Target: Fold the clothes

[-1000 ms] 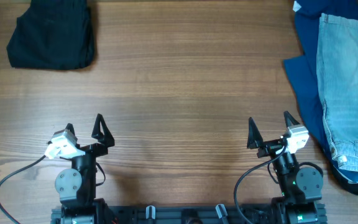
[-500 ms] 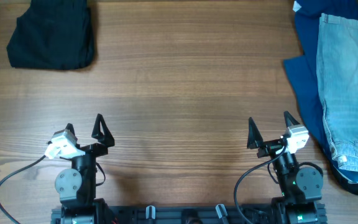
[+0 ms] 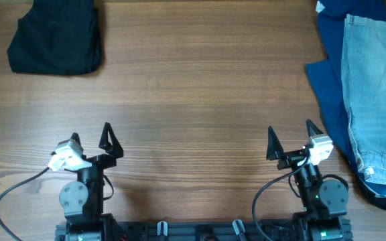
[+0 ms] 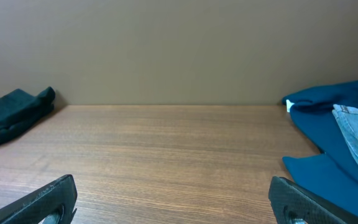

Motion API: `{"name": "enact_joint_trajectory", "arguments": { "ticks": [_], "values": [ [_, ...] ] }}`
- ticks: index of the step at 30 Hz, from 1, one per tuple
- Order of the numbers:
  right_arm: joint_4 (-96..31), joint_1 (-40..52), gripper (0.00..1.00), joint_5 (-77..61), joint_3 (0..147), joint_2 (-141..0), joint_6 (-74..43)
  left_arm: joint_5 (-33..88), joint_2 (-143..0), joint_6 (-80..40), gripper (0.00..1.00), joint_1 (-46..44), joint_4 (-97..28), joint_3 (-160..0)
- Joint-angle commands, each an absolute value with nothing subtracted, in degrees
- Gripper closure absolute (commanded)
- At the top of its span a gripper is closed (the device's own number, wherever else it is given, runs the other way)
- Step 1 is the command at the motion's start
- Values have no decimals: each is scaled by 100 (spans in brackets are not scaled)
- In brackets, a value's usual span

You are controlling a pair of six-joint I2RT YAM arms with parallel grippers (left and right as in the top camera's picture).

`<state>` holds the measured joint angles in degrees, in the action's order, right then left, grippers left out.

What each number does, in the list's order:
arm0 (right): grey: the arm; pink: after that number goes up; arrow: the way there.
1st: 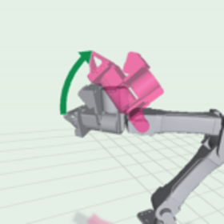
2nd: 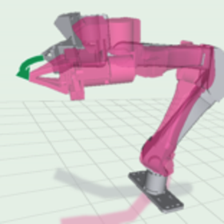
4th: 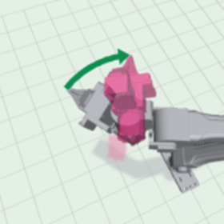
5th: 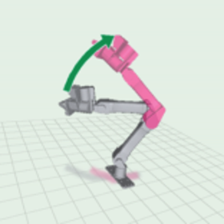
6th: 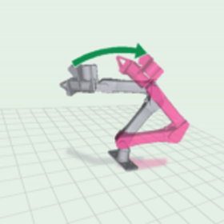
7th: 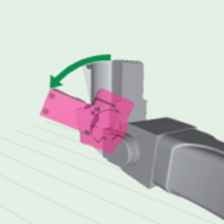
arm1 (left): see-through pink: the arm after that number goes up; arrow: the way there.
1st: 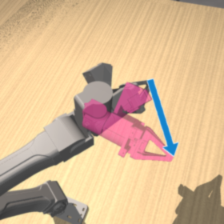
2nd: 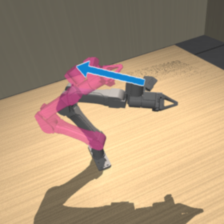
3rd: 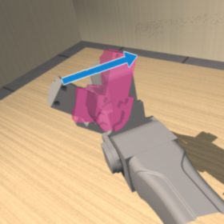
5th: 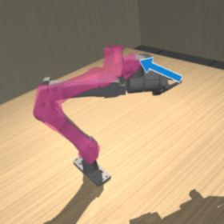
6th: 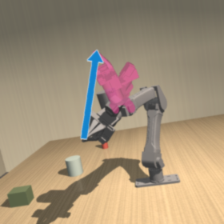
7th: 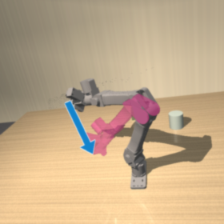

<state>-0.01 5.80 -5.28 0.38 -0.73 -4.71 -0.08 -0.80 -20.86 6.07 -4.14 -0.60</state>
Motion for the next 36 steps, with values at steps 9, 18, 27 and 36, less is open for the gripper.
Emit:
{"name": "enact_joint_trajectory", "arguments": {
  "ticks": [9, 18, 27, 36],
  "values": [
    [346, 567, 0, -735, 32, -64, -508, 45, -16, -1994, 0, 624, -89, -34],
    [375, 565, 0, -790, 469, -191, -429, 650, -58, -1990, 0, 624, 832, -117],
    [327, 565, 0, -915, 1782, -1789, -307, 816, -1374, -1970, 0, 624, 139, -1367],
    [-1931, 565, 0, -1216, 4659, -4372, -301, 875, -4010, -1968, 0, 624, -1883, -4130]
  ]
}}
